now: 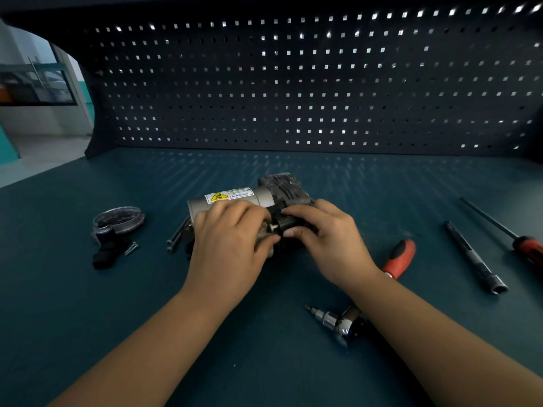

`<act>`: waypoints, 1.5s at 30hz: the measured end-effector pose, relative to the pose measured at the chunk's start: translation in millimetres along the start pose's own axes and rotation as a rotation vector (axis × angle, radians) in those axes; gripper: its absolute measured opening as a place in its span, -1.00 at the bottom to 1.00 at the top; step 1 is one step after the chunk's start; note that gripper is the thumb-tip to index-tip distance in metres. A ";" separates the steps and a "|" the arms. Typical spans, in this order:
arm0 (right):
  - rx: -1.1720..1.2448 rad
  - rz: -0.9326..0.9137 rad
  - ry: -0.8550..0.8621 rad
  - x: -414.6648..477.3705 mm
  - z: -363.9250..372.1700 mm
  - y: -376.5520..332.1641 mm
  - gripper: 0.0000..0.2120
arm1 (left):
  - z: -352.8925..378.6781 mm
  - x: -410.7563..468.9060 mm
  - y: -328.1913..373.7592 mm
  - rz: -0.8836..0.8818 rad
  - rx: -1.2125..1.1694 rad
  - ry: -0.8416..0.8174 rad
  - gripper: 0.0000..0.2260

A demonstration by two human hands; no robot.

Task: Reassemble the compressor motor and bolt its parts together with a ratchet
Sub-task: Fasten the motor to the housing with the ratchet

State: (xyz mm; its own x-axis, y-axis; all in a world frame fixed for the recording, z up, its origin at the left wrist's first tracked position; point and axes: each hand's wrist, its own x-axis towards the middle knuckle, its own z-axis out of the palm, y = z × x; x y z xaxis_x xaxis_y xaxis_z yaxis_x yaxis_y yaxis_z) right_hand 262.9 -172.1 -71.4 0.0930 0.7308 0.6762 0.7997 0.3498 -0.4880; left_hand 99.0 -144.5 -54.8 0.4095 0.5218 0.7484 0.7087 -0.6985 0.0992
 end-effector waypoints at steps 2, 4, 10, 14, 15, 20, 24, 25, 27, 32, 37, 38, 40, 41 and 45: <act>0.001 -0.009 0.007 -0.2 0.6 0.1 -0.72 | 1.3 -0.1 -0.6 0.032 -0.034 0.043 -0.88; 0.002 -0.005 0.011 -0.5 1.0 -0.1 -0.72 | 1.3 0.9 -1.7 0.042 -0.022 0.067 -0.82; -0.006 -0.007 0.000 -0.1 0.3 0.0 -0.72 | 0.6 0.4 -2.1 0.087 0.022 0.040 -0.80; -0.014 -0.002 0.000 -0.6 0.1 -1.1 -0.71 | 1.3 1.2 -4.5 0.104 -0.013 0.070 -0.81; -0.012 0.000 0.001 -0.6 0.1 -1.3 -0.72 | 0.6 1.7 -4.6 0.096 0.001 0.053 -0.75; -0.006 -0.002 -0.001 -0.2 0.6 -1.1 -0.72 | 0.7 0.5 -2.8 0.070 0.004 0.035 -0.81; -0.016 0.000 0.002 0.0 0.8 -1.3 -0.72 | 1.9 1.3 -4.3 0.089 -0.025 0.066 -0.80; -0.014 0.001 0.004 0.0 0.9 -1.3 -0.72 | 1.5 1.8 -5.2 0.088 -0.018 0.058 -0.76; -0.005 -0.007 0.014 -0.1 1.0 -1.4 -0.72 | 1.3 1.4 -6.3 0.091 0.017 0.045 -0.80; -0.006 -0.009 0.016 -0.6 0.9 -1.4 -0.72 | 4.3 0.6 -3.3 0.093 -0.047 0.066 -0.87; -0.007 -0.003 0.009 -0.4 0.4 -2.5 -0.72 | 2.6 1.1 -4.2 0.107 -0.024 0.068 -0.70; -0.008 -0.001 0.008 -0.3 0.2 -2.5 -0.73 | 2.1 0.8 -4.1 0.097 -0.010 0.055 -0.71; -0.009 0.002 0.003 -0.2 -0.2 -2.9 -0.72 | 2.4 0.5 -4.3 0.074 -0.005 0.048 -0.74; -0.011 0.003 0.001 -0.2 -0.4 -3.1 -0.72 | 3.1 0.5 -4.7 0.071 -0.014 0.051 -0.76; -0.013 0.011 -0.003 0.1 -0.6 -3.2 -0.71 | 5.4 1.1 -6.2 0.134 -0.031 0.101 -0.80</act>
State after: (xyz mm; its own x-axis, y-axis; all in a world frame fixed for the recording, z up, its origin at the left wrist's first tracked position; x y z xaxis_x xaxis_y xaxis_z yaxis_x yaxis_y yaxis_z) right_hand 260.6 -173.5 -69.4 0.1002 0.7367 0.6687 0.8065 0.3335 -0.4882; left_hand 98.1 -136.9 -58.2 0.4385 0.3719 0.8182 0.6325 -0.7744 0.0130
